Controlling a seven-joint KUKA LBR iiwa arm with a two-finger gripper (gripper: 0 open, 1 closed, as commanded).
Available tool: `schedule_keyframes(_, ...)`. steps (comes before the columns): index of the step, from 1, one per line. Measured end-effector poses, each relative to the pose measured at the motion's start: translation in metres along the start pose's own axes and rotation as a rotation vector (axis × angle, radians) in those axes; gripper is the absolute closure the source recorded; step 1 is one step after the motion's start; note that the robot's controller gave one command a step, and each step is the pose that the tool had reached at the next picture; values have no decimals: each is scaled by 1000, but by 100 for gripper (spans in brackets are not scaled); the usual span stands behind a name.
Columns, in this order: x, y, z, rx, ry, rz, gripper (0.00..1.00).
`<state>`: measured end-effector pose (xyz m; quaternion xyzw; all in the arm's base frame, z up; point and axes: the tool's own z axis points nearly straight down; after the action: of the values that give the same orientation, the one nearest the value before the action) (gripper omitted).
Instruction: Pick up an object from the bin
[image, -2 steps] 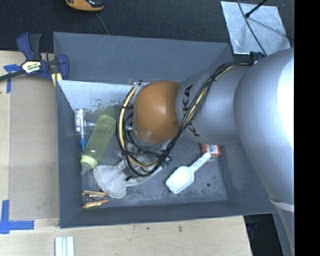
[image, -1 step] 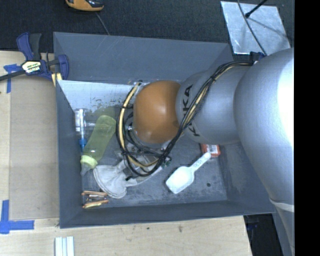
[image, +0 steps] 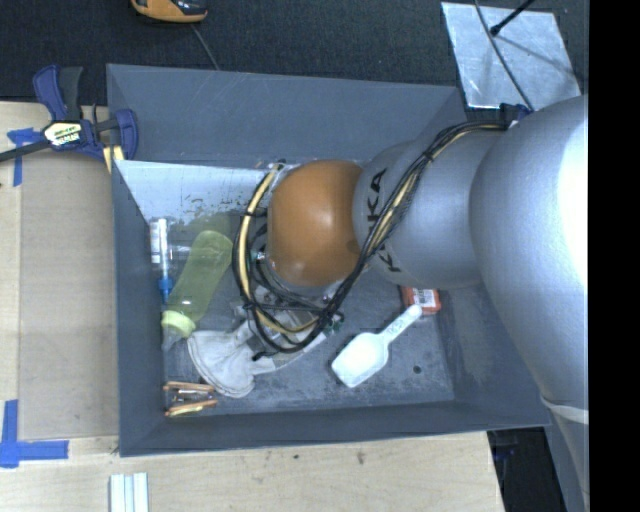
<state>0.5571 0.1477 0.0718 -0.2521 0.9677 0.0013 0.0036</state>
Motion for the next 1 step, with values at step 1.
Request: schedule_keyframes(1,1,0,-12,1,5,0,100)
